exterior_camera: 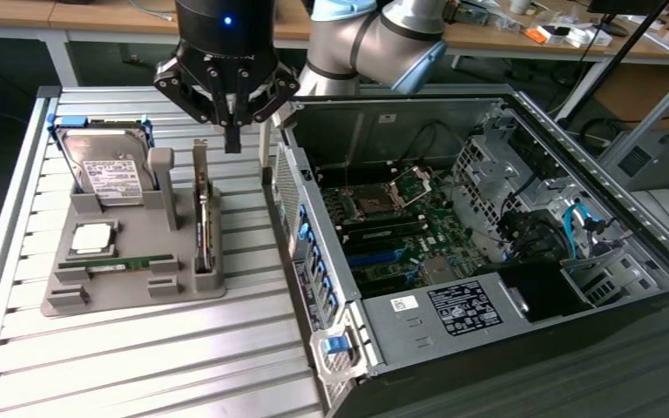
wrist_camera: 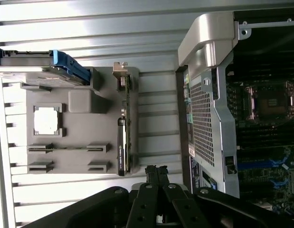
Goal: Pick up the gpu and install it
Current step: 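Reach for the gpu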
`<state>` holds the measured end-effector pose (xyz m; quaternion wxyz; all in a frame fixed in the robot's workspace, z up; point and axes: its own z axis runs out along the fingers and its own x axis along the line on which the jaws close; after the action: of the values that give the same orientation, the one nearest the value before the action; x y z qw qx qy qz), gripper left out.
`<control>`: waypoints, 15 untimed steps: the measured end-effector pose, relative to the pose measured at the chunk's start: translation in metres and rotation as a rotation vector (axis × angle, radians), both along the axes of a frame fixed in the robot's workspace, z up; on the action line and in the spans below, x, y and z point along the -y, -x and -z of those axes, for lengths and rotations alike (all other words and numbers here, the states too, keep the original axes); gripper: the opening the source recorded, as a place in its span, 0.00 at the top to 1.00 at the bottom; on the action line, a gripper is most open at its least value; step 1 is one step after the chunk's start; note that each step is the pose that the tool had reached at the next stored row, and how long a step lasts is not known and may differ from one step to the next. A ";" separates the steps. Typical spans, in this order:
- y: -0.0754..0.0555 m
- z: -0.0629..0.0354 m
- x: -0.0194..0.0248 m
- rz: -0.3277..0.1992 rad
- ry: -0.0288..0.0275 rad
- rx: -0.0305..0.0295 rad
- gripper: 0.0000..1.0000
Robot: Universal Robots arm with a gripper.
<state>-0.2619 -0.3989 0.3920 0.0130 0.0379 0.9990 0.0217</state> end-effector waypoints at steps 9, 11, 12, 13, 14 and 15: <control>0.005 0.0001 0.0000 0.000 -0.0001 0.0001 0.89; 0.006 0.0000 0.0000 0.000 -0.0001 0.0001 0.89; 0.007 0.0000 0.0000 0.000 0.0000 0.0000 0.89; 0.008 0.0000 0.0000 0.000 -0.0001 0.0001 0.89; 0.008 0.0001 0.0000 0.000 -0.0001 0.0001 0.89; 0.009 0.0001 0.0000 0.000 -0.0001 0.0001 0.89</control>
<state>-0.2711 -0.3989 0.3920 0.0131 0.0379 0.9990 0.0217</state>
